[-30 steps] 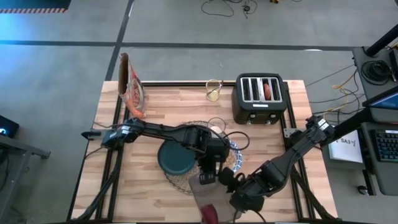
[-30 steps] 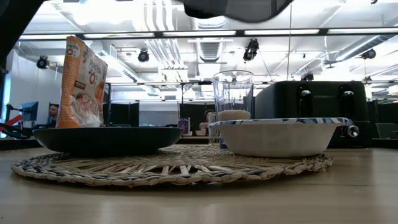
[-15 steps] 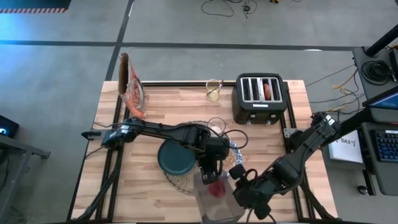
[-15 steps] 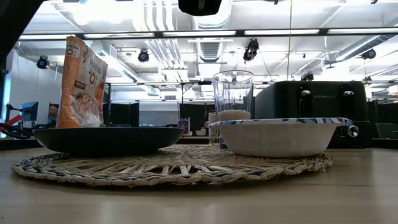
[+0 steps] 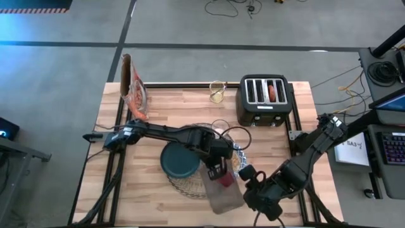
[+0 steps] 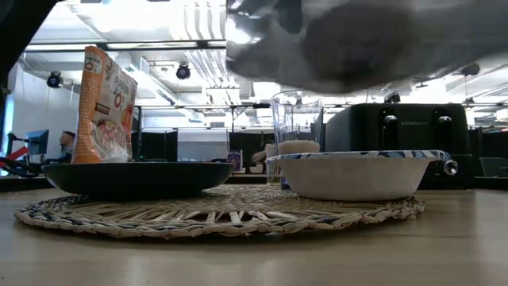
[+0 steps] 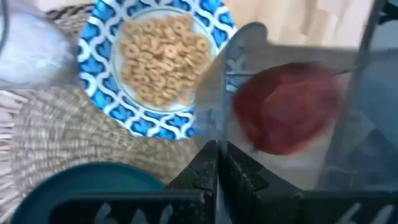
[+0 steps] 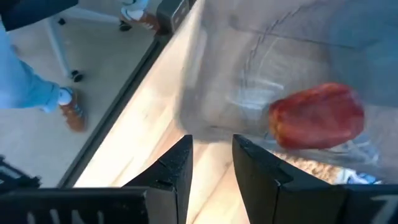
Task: Arrange a breakfast setting
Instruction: Move the black bin to the bottom right of the table
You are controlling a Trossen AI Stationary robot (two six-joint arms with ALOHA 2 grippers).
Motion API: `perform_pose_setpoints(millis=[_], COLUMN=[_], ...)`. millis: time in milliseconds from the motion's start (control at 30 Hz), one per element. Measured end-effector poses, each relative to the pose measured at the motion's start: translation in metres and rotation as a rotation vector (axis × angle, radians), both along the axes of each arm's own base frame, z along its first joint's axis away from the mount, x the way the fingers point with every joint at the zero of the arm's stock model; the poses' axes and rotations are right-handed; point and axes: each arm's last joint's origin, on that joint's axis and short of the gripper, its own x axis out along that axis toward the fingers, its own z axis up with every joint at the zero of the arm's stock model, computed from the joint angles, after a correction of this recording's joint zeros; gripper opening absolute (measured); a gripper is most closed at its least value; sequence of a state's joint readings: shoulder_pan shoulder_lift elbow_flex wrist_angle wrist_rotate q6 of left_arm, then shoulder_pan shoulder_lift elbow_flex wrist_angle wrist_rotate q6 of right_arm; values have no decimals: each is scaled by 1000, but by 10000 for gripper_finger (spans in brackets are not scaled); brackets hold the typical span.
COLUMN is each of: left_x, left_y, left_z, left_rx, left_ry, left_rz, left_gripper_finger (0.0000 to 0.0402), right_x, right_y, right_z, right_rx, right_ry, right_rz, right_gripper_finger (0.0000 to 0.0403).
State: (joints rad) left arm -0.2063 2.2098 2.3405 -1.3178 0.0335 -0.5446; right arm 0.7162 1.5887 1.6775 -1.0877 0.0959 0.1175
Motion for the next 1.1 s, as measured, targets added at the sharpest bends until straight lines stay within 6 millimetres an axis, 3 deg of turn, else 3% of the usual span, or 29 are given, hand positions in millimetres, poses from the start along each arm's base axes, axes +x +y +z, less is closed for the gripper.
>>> perform_pose_setpoints(millis=[233, 467, 733, 1100], left_x=[5, 7, 10, 12], left_y=[25, 40, 44, 43], left_z=[0, 0, 1, 2], left_rx=[-146, -184, -191, -213], left_ry=[34, 46, 23, -1], left_rz=[125, 192, 212, 199], left_gripper_finger=[0, 0, 0, 0], right_x=[1, 2, 5, 10], right_y=[-3, -1, 7, 11], right_z=[-1, 0, -10, -28], right_rx=[30, 110, 153, 50], right_ry=[43, 72, 162, 205], right_rz=[-53, -128, -115, -17], right_gripper_finger=[129, 156, 152, 144])
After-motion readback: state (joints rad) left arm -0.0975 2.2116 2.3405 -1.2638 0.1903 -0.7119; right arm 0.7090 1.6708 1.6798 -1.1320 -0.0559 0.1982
